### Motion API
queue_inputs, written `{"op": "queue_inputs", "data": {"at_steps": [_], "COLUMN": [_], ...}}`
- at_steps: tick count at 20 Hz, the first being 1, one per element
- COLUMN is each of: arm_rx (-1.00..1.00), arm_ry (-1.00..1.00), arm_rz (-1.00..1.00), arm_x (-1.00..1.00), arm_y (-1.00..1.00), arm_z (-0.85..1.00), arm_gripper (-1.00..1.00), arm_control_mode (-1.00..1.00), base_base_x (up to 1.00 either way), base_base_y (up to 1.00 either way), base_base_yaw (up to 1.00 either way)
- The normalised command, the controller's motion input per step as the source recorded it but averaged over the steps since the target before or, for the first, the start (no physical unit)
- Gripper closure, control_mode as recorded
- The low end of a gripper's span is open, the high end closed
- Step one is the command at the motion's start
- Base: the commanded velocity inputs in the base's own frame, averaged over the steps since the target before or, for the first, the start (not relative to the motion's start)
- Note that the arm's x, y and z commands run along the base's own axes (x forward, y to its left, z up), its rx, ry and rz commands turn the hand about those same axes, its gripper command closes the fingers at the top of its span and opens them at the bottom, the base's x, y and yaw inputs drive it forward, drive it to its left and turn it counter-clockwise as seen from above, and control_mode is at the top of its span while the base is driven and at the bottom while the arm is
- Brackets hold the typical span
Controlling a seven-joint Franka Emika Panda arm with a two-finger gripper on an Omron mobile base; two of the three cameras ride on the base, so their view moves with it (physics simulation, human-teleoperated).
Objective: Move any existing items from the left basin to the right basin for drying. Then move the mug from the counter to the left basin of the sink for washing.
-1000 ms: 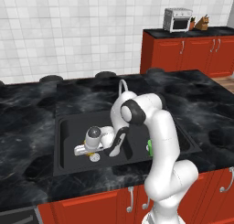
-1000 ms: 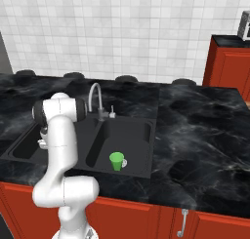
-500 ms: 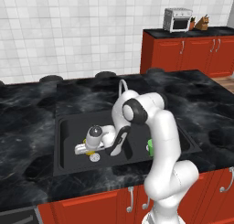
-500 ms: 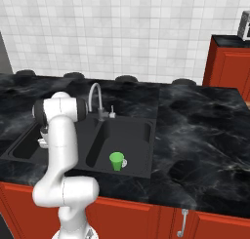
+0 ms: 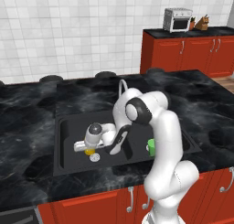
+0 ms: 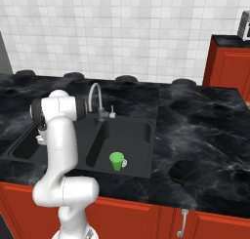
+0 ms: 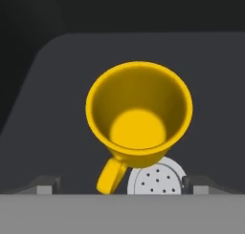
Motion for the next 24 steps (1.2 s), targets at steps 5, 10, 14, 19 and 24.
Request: {"op": "queue_inputs", "data": {"at_steps": [5,10,14,19,24], "arm_rx": [0.00,0.00,0.00,0.00,0.00], "arm_ry": [0.00,0.01,0.00,0.00,0.01], "arm_rz": [-0.05,-0.05,-0.05,-0.04,-0.03], "arm_x": [0.00,0.00,0.00,0.00,0.00], "arm_y": [0.02,0.00,0.00,0.00,0.00], "arm_z": [0.33,0.32,0.37,0.39,0.38], "arm_gripper": [-1.00,-1.00,-1.00,-1.00,-1.00], "arm_control_mode": [-1.00,-1.00,-1.00,-1.00,-1.00], "base_base_x": [0.00,0.00,0.00,0.00,0.00], "base_base_y": [0.00,0.00,0.00,0.00,0.00], "base_base_yaw": [0.00,0.00,0.00,0.00,0.00]}}
